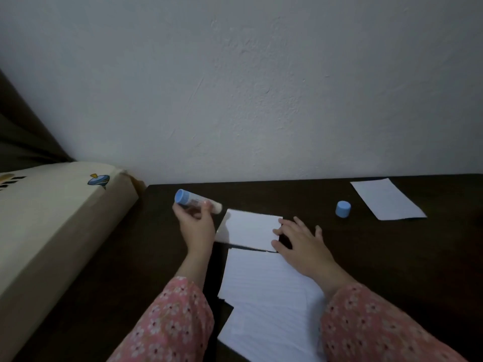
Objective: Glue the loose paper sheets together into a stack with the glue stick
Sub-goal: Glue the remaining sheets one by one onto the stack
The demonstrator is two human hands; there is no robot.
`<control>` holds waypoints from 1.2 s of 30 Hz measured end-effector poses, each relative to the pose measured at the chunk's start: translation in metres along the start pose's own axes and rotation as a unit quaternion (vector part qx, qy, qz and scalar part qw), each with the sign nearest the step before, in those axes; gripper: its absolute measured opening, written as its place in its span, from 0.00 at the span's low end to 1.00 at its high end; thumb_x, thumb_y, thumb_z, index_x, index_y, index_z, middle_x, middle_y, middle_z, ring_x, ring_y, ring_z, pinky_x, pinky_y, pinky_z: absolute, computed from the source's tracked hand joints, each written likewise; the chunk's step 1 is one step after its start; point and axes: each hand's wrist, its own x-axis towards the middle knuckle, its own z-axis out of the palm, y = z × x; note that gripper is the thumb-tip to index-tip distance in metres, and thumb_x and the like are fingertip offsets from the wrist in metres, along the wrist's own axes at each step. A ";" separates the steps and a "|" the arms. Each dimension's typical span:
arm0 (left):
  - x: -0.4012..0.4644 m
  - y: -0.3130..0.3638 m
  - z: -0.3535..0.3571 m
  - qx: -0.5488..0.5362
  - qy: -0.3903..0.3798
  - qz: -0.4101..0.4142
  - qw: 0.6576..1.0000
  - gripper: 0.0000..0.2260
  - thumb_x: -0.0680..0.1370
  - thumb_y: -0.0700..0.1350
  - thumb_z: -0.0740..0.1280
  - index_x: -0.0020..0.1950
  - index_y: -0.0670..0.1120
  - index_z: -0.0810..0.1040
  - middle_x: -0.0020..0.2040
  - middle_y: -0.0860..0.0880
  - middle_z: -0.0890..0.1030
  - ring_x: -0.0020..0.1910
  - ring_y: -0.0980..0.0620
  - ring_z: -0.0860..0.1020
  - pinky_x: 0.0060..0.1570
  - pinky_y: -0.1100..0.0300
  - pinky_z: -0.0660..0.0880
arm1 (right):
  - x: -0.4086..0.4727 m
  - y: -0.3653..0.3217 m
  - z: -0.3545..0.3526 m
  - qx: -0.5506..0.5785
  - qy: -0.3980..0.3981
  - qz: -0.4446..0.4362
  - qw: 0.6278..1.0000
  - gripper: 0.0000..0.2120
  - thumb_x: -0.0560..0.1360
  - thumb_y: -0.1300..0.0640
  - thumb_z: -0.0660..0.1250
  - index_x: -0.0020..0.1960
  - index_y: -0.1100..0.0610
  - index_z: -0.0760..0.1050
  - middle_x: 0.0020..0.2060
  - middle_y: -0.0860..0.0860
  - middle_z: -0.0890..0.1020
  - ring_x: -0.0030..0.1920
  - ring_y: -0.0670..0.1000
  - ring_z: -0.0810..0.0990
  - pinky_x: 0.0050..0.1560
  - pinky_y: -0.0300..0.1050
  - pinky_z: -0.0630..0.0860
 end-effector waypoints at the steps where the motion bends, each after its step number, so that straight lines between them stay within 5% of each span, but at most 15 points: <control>1: -0.008 -0.001 -0.002 -0.032 -0.021 -0.025 0.999 0.29 0.78 0.45 0.67 0.75 0.50 0.58 0.66 0.46 0.74 0.62 0.48 0.75 0.55 0.57 0.73 | 0.000 -0.001 0.000 -0.006 -0.007 0.000 1.000 0.21 0.80 0.40 0.53 0.72 0.43 0.64 0.76 0.40 0.55 0.77 0.47 0.44 0.73 0.66 0.40; 5: -0.046 -0.008 0.000 -0.087 -0.128 -0.093 0.984 0.21 0.78 0.46 0.67 0.69 0.49 0.65 0.56 0.49 0.80 0.52 0.53 0.80 0.47 0.59 0.78 | -0.002 -0.007 -0.005 -0.044 -0.019 0.003 0.999 0.24 0.80 0.38 0.50 0.74 0.42 0.61 0.77 0.44 0.54 0.78 0.50 0.44 0.72 0.67 0.43; 11: -0.077 -0.012 0.005 -0.138 -0.167 -0.139 0.966 0.14 0.79 0.42 0.64 0.64 0.50 0.67 0.53 0.47 0.80 0.49 0.53 0.80 0.36 0.67 0.76 | -0.013 -0.013 -0.011 -0.073 -0.016 0.024 0.997 0.25 0.80 0.37 0.50 0.74 0.43 0.62 0.73 0.51 0.59 0.76 0.53 0.50 0.72 0.64 0.51; 16: -0.081 -0.018 -0.004 -0.075 -0.171 -0.115 0.976 0.18 0.78 0.45 0.67 0.66 0.48 0.67 0.53 0.47 0.80 0.52 0.51 0.80 0.45 0.60 0.76 | -0.023 -0.009 -0.008 -0.091 0.026 0.010 0.995 0.24 0.80 0.37 0.50 0.73 0.43 0.65 0.61 0.50 0.66 0.66 0.50 0.63 0.67 0.54 0.62; 21: -0.067 -0.003 -0.007 -0.030 -0.169 -0.083 0.982 0.22 0.78 0.47 0.67 0.69 0.47 0.64 0.52 0.47 0.79 0.48 0.50 0.80 0.39 0.61 0.75 | -0.022 -0.004 -0.011 -0.061 0.103 -0.001 0.993 0.22 0.81 0.43 0.52 0.75 0.44 0.59 0.60 0.47 0.71 0.60 0.48 0.68 0.60 0.47 0.67; 25: -0.051 0.020 0.007 0.021 -0.203 -0.035 0.978 0.22 0.78 0.46 0.67 0.69 0.49 0.64 0.57 0.47 0.78 0.53 0.49 0.79 0.41 0.62 0.76 | -0.013 0.017 -0.020 -0.080 0.108 0.002 0.991 0.20 0.81 0.53 0.57 0.72 0.42 0.64 0.65 0.47 0.67 0.66 0.48 0.64 0.64 0.48 0.65; 31: -0.049 0.021 0.047 0.137 -0.322 0.040 0.936 0.23 0.77 0.44 0.68 0.68 0.51 0.64 0.61 0.49 0.75 0.59 0.52 0.76 0.51 0.59 0.77 | -0.019 0.034 -0.014 -0.031 0.131 0.003 0.991 0.13 0.78 0.45 0.62 0.61 0.44 0.76 0.65 0.45 0.68 0.68 0.46 0.62 0.67 0.46 0.60; 36: -0.057 0.001 0.061 0.162 -0.338 0.081 0.924 0.22 0.78 0.44 0.67 0.69 0.53 0.64 0.58 0.52 0.75 0.51 0.59 0.75 0.40 0.68 0.72 | -0.017 0.034 -0.013 -0.040 0.098 0.012 0.994 0.21 0.81 0.44 0.55 0.73 0.41 0.63 0.75 0.41 0.59 0.76 0.46 0.52 0.72 0.51 0.55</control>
